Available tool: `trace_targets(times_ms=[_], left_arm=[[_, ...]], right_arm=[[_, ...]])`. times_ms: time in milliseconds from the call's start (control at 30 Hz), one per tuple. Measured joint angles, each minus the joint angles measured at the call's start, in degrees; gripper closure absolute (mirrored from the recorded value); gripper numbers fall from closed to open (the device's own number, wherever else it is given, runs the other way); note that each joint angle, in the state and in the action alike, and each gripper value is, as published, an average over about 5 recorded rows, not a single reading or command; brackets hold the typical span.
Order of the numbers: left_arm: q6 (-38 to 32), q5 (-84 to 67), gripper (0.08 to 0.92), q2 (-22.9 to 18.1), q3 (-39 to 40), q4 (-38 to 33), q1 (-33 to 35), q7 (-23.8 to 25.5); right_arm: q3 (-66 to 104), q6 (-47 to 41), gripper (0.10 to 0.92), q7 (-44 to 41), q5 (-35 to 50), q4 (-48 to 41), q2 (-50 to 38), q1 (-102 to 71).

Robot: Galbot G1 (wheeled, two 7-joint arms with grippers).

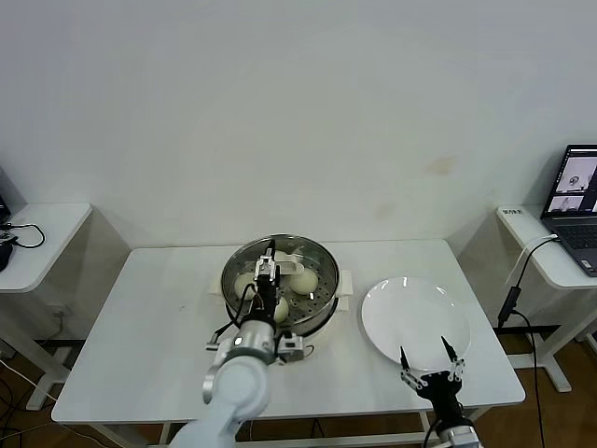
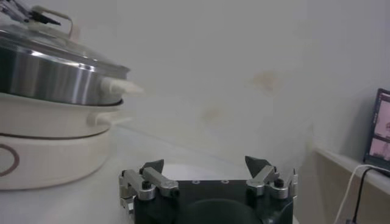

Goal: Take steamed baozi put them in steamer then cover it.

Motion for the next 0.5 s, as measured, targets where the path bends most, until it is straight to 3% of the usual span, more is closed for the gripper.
trace_targets(times_ms=[233,500], left_arm=[[-2.2,-11.8,0.177,2.5,-3.9,-9.1,8.7,-5.3],[-10.3,-40.6,0.177,4.3,-15.6,-15.1,22.8,-14.2]], right_arm=[[0.6,0.2,0.203,-0.3,1.2,0.4,-1.4,-0.9],[0.0,-0.3,0.203,-0.5,2.9,0.4,-2.3,-1.4]])
